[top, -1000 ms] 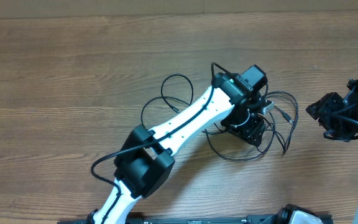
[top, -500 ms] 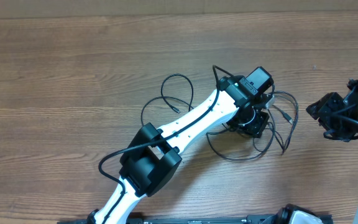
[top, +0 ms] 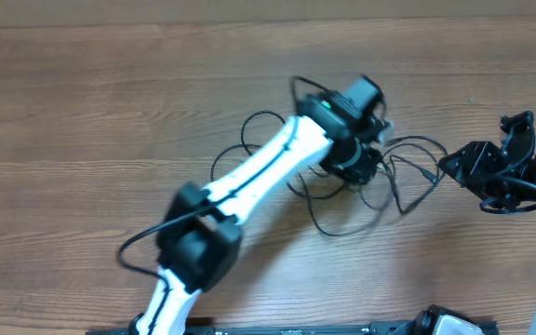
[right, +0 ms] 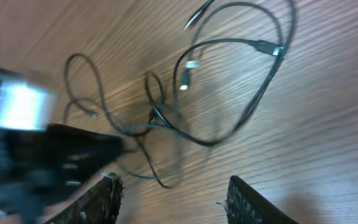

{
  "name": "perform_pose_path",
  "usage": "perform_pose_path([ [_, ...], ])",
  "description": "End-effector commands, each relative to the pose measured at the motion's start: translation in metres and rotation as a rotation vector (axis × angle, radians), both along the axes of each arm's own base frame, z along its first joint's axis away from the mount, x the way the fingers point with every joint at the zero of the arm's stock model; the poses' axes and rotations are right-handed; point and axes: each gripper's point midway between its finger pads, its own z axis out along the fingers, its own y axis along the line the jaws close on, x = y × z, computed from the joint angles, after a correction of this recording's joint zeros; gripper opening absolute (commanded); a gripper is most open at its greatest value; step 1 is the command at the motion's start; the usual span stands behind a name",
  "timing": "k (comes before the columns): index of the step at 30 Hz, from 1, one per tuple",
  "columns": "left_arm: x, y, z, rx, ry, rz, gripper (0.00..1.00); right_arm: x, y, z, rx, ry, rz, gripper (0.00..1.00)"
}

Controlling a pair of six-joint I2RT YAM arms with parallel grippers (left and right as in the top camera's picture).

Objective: Untangle cables

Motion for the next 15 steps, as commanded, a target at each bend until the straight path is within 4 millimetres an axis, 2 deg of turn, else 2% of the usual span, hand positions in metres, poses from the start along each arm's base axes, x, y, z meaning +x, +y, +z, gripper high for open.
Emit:
perform_pose_path([
  [1,0.015,0.029,0.079,-0.102,-0.218,-0.101,0.04,0.004,0.021,0.017,0.104,-0.077,0.078,0.53],
  [4,0.01,0.047,0.095,-0.1,-0.267,-0.161,0.04,0.006,0.036,0.027,0.203,-0.112,0.107,0.53],
  [8,-0.003,0.058,0.11,-0.122,-0.332,-0.288,0.04,0.006,0.046,0.032,0.223,-0.143,0.165,0.53],
  [12,-0.024,0.068,0.121,-0.148,-0.378,-0.454,0.04,0.007,0.065,0.034,0.168,-0.23,0.361,0.49],
  [15,-0.029,0.079,0.126,-0.142,-0.396,-0.5,0.04,0.006,0.09,0.041,0.159,-0.321,0.538,0.45],
])
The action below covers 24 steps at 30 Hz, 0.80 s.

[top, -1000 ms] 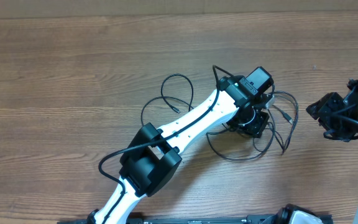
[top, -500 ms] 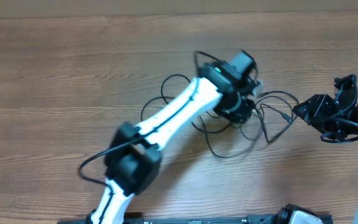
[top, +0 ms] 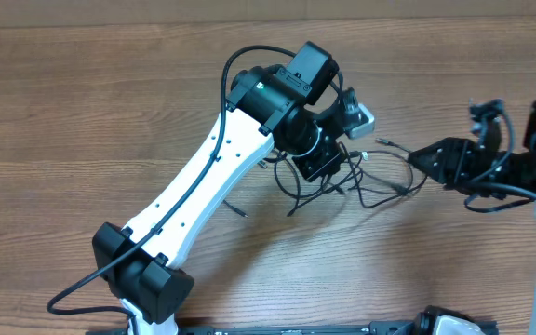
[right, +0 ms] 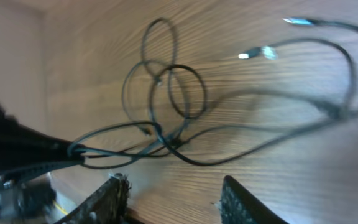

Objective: Untangle cables

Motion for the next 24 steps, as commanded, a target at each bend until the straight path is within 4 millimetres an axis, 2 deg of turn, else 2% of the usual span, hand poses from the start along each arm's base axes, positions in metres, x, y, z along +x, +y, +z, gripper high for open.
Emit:
perform_pose_path([
  [1,-0.007,0.009,0.027,-0.065,-0.122,-0.147,0.04,-0.001,0.031,0.016,-0.005,-0.179,0.233,0.44],
  [6,-0.009,0.022,0.033,-0.093,-0.094,-0.155,0.04,-0.001,0.066,0.02,-0.057,-0.334,0.465,0.44],
  [12,-0.01,0.035,0.04,-0.161,-0.042,-0.17,0.04,-0.009,0.094,0.014,-0.064,-0.391,0.633,0.43],
  [19,-0.014,0.036,0.06,-0.326,-0.001,-0.212,0.04,-0.006,0.12,0.007,-0.03,-0.407,0.721,0.43],
  [24,-0.016,0.038,0.062,-0.343,0.011,-0.218,0.04,0.002,0.127,0.012,-0.025,-0.467,0.739,0.43],
])
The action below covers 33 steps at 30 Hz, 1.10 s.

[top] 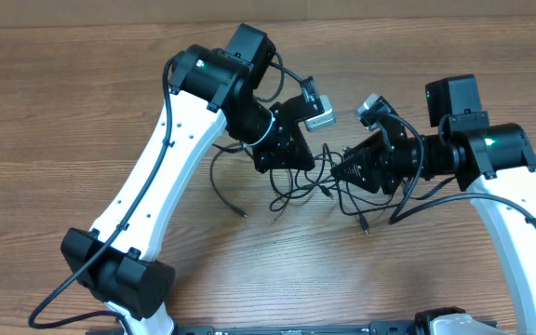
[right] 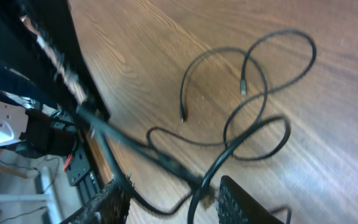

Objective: Untangle cables

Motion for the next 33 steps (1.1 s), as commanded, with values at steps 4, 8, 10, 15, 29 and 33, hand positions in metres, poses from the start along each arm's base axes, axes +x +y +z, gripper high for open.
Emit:
perform_pose_path([
  [4,-0.01,-0.002,0.024,-0.098,-0.03,-0.044,0.04,0.007,0.006,0.012,0.032,-0.076,0.03,0.34],
  [8,-0.008,-0.001,0.022,-0.088,-0.037,-0.041,0.04,0.007,0.006,0.013,0.032,-0.078,0.03,0.34],
  [10,0.001,0.007,0.014,-0.027,-0.057,-0.007,0.04,0.006,0.006,0.012,0.031,-0.072,0.029,0.4],
  [15,0.018,0.023,0.001,0.088,-0.062,0.097,0.04,0.014,-0.004,0.012,0.005,-0.101,-0.008,0.47],
  [29,-0.003,0.001,0.029,-0.121,0.008,0.004,0.04,0.031,-0.019,0.003,-0.076,-0.134,-0.07,0.47],
  [33,-0.005,-0.001,0.033,-0.149,0.017,-0.002,0.04,0.03,-0.018,0.004,-0.07,-0.133,-0.066,0.47],
])
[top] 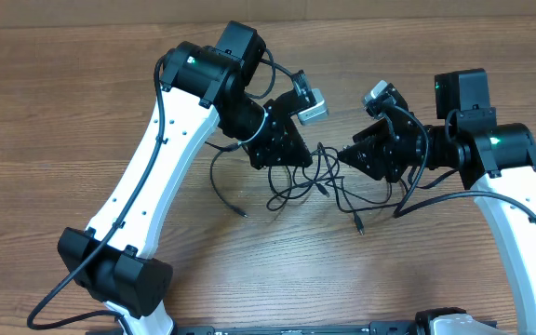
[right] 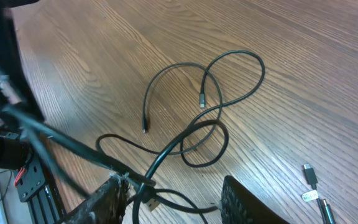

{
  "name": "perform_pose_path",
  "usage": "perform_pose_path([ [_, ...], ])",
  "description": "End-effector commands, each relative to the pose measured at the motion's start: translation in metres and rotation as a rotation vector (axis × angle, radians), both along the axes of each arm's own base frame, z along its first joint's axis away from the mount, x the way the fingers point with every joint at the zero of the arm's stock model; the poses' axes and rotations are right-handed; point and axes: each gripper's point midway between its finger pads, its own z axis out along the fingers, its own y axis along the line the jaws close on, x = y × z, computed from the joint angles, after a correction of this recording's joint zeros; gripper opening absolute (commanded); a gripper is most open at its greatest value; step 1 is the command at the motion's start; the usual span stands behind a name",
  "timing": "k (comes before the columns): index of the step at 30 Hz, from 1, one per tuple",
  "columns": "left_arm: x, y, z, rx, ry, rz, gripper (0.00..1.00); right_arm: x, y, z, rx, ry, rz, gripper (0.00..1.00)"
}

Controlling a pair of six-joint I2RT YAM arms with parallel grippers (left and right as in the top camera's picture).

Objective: Untangle cables

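Several thin black cables point(top: 316, 183) form a tangle, partly raised off the wooden table between the two arms. My left gripper point(top: 283, 145) is at the tangle's left side, shut on a strand that runs taut toward the right gripper. My right gripper point(top: 359, 154) faces it from the right. In the right wrist view the right gripper point(right: 176, 202) is open, with the taut strand and a loop crossing between its fingers point(right: 112, 200). Looser loops point(right: 201, 99) lie flat on the wood beyond. A free plug end point(top: 358, 226) rests toward the front.
A separate connector with a light tag point(right: 311, 183) lies on the wood at the right of the wrist view. Another loose cable end point(top: 242, 215) points toward the front left. The left arm's white links point(top: 161, 186) cross the left half of the table point(top: 54, 112).
Both grippers stayed facing each other across the tangle. The right gripper sits slightly farther back and higher, and the flat loops now look farther from it. Both jaw states are unchanged.
First the left gripper was down in the tangle at centre right, with the right gripper off at the right edge. Then the left had the cables farther back and left. Later both grippers met over the raised tangle, strands between the right's open fingers, as now.
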Motion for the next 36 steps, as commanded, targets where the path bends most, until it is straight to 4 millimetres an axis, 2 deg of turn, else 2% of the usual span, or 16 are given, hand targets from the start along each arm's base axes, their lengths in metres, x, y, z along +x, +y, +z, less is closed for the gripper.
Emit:
perform_pose_path([
  [1,-0.009,-0.006,0.028,-0.119,-0.031,-0.041,0.04,0.001,0.001,0.006,0.006,-0.017,0.005,0.47],
  [8,-0.009,-0.012,0.035,-0.171,-0.034,-0.053,0.04,-0.013,0.02,0.025,0.158,0.005,0.094,0.5],
  [15,-0.009,-0.012,0.034,-0.165,-0.034,-0.049,0.04,-0.018,0.019,0.023,0.153,0.015,0.106,0.5],
  [22,-0.011,-0.014,0.037,-0.182,-0.026,-0.056,0.04,-0.032,0.034,0.046,0.31,0.028,0.194,0.37],
  [28,-0.008,-0.012,0.035,-0.174,-0.031,-0.048,0.04,-0.033,0.034,0.046,0.313,0.033,0.195,0.04],
  [31,-0.005,-0.008,0.032,-0.154,-0.04,-0.037,0.04,-0.033,0.034,0.045,0.306,0.038,0.19,0.04],
  [36,0.013,0.012,0.002,0.074,-0.083,0.06,0.04,-0.021,0.019,0.02,0.167,0.103,0.053,0.04],
])
